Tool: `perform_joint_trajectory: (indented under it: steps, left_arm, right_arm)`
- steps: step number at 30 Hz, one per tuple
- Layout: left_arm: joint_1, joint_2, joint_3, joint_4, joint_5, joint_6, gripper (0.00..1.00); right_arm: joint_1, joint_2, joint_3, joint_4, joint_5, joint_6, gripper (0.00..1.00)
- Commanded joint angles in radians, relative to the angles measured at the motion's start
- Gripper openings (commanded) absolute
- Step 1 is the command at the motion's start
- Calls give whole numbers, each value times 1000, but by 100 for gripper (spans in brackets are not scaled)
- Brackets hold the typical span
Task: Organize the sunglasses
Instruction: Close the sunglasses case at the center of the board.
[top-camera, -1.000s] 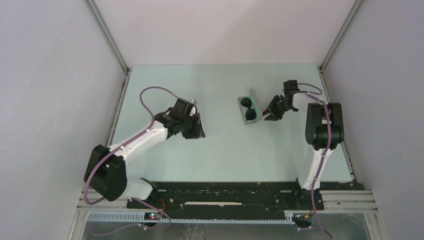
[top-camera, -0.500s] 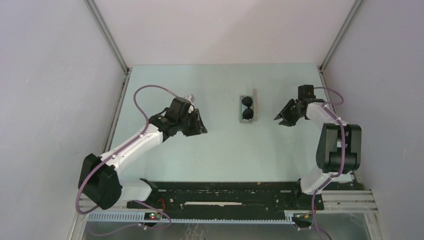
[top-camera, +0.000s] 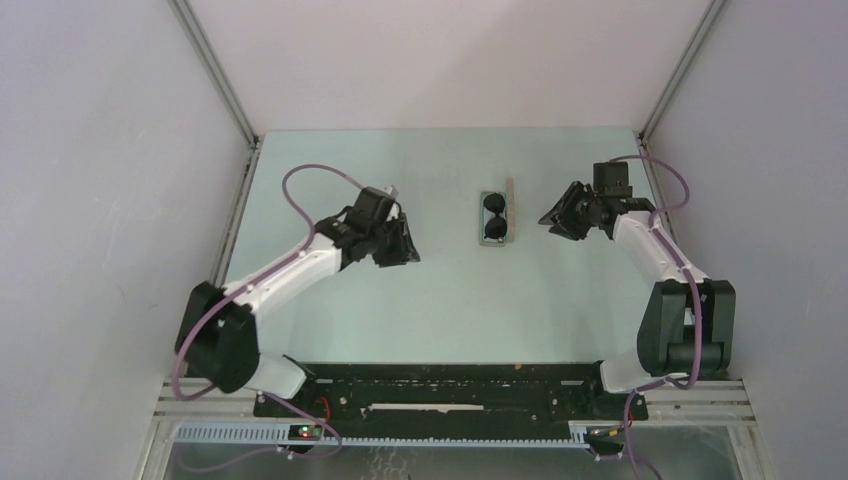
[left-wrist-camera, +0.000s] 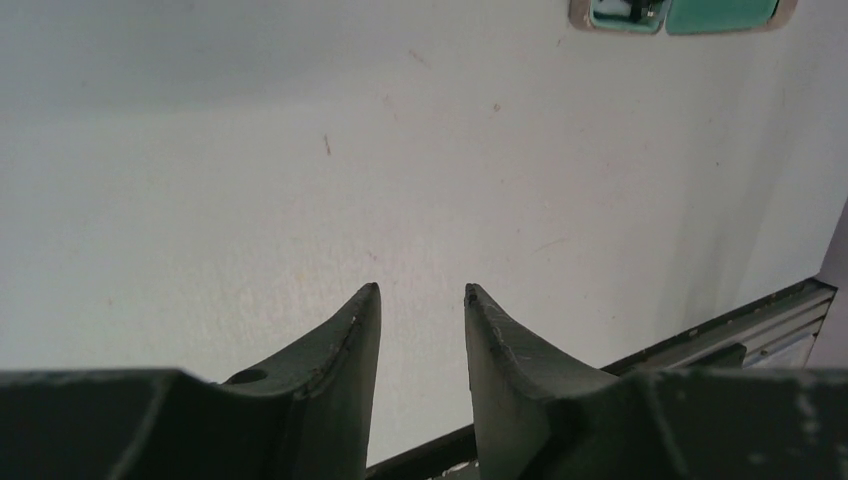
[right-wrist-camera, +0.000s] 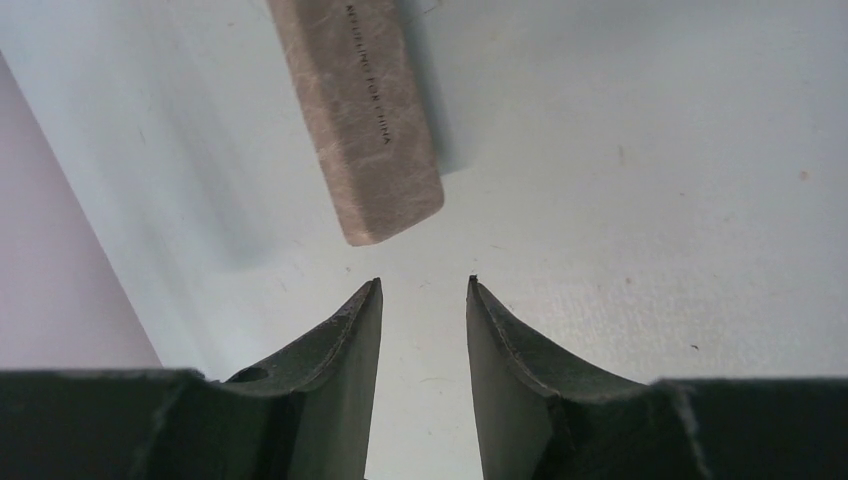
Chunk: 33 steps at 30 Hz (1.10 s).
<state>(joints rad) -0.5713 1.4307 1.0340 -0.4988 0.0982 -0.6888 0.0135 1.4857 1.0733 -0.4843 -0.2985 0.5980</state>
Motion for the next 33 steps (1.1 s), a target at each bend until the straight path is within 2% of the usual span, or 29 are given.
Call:
perform_joint_trajectory:
  steps: [1, 7, 9, 20, 24, 33]
  left_arm:
    - [-7, 106, 162, 3, -14, 9, 42]
    - [-7, 251, 313, 2, 8, 8, 41]
    - [-6, 352, 419, -25, 36, 29, 41]
    - [30, 575, 636, -22, 126, 34, 41]
    - [47, 685, 780, -43, 120, 39, 41]
    - [66, 843, 900, -24, 140, -18, 41]
  right_arm:
    - [32, -26, 23, 47, -28, -56, 46]
    - [33, 21, 61, 47, -49, -68, 46]
    - [36, 44, 81, 47, -56, -62, 45]
    - [52, 102, 146, 45, -26, -79, 45]
    - [50, 159, 167, 94, -65, -73, 45]
    - [50, 343, 310, 88, -128, -74, 43]
